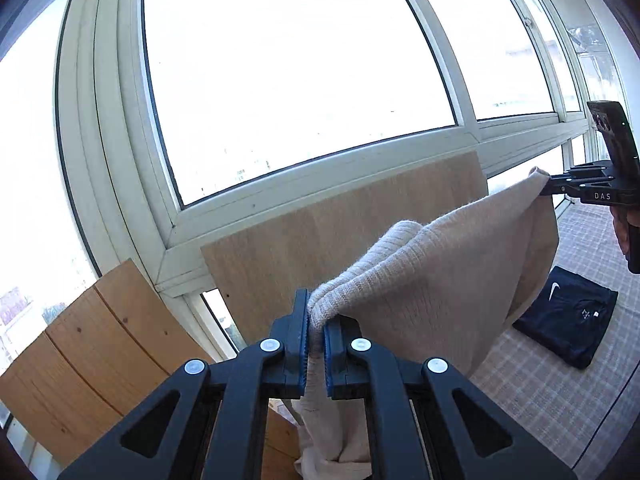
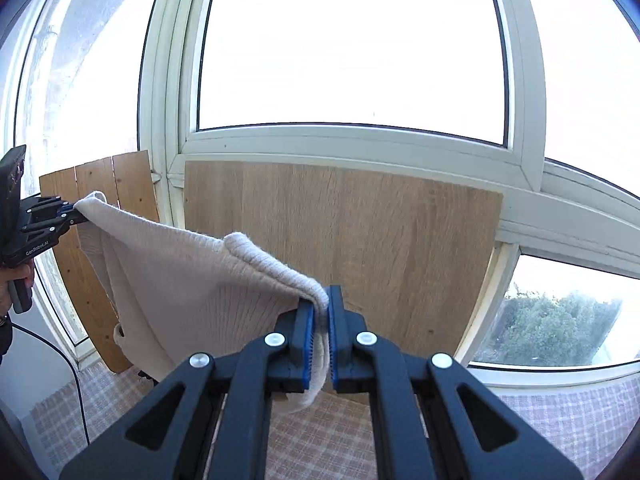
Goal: Fold clothes
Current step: 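Lift the beige sweater high with both grippers and shake it open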
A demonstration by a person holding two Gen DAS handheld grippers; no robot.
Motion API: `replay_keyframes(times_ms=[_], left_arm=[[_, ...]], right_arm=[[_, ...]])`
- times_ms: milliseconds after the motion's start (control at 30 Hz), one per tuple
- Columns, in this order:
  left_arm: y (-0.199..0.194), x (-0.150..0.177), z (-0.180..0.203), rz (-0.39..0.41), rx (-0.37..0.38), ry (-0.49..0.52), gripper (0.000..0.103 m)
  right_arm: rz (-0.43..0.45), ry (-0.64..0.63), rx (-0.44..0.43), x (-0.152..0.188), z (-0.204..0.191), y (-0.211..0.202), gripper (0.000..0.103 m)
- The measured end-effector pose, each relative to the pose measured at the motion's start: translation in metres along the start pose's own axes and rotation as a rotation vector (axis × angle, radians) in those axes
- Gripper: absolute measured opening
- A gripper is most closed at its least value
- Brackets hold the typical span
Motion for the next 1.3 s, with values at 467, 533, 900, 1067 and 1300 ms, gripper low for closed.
replay_keyframes(times_ms=[467, 533, 900, 1067, 1300], left_arm=[[-0.210, -0.150, 0.049, 0.258, -0.085, 0.152, 0.006], [-0.234, -0.148, 0.067, 0.255, -0.089, 0.152, 0.006], [-0.259, -0.110, 0.138, 0.127, -0.046, 0.141, 0.007], [-0.198, -0.076, 0.146, -0.003, -0.007, 0.138, 0.009], [-0.115, -0.029, 0.158, -0.186, 0.047, 0.134, 0.009]], right_arm=[[0.253, -0.095, 0.143, -0.100, -0.002, -0.248, 0.006], [0.265, -0.107, 0.143, -0.094, -0.001, -0.281, 0.006], [0.238, -0.127, 0.111, -0.044, 0.011, -0.401, 0.006], [0.174, -0.128, 0.134, -0.025, 0.023, -0.384, 0.006], [-0.136, -0.047, 0.141, 0.065, 0.062, -0.207, 0.006]])
Point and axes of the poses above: each gripper's, at about its wrist camera, not at the fingertips, and y roughly the way its jaws point, z to its right, x to its underside, the point moved 9 cm from there along y, roughly the way its jaws point
